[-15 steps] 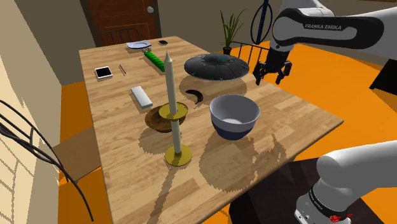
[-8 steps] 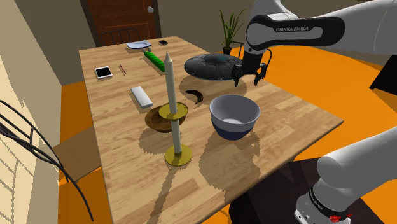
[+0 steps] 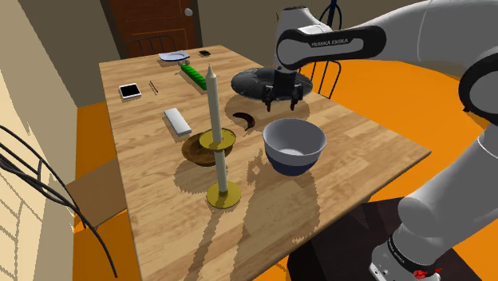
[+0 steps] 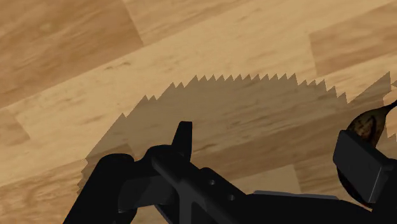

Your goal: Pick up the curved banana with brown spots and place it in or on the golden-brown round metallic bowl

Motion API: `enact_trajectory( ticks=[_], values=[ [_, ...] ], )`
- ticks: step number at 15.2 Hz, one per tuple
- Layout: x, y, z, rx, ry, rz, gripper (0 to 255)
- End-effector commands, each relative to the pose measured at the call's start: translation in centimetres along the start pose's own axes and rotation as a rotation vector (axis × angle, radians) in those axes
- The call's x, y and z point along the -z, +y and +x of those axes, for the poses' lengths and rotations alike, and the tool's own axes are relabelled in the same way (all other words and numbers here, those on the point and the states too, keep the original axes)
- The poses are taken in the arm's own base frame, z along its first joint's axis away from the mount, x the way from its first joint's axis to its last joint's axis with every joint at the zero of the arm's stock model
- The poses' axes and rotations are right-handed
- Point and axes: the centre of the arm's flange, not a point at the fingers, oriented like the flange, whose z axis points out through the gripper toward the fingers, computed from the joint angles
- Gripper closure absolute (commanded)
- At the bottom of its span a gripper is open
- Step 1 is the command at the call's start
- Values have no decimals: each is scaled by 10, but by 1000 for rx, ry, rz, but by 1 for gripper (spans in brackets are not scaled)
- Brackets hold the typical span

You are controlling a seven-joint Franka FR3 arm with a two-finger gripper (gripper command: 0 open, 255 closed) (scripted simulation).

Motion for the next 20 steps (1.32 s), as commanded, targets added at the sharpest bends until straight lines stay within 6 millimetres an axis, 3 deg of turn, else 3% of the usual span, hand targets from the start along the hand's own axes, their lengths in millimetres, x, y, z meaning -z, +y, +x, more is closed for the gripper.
enact_trajectory(
  ticks=[1, 8, 16, 20],
  values=[
    [-5, -22, 12, 1, -4, -1, 0],
    [-32, -106, 47, 12, -20, -6, 0],
    [-73, -110, 48, 12, -20, -6, 0],
    [-73, -110, 48, 12, -20, -6, 0]
  ],
)
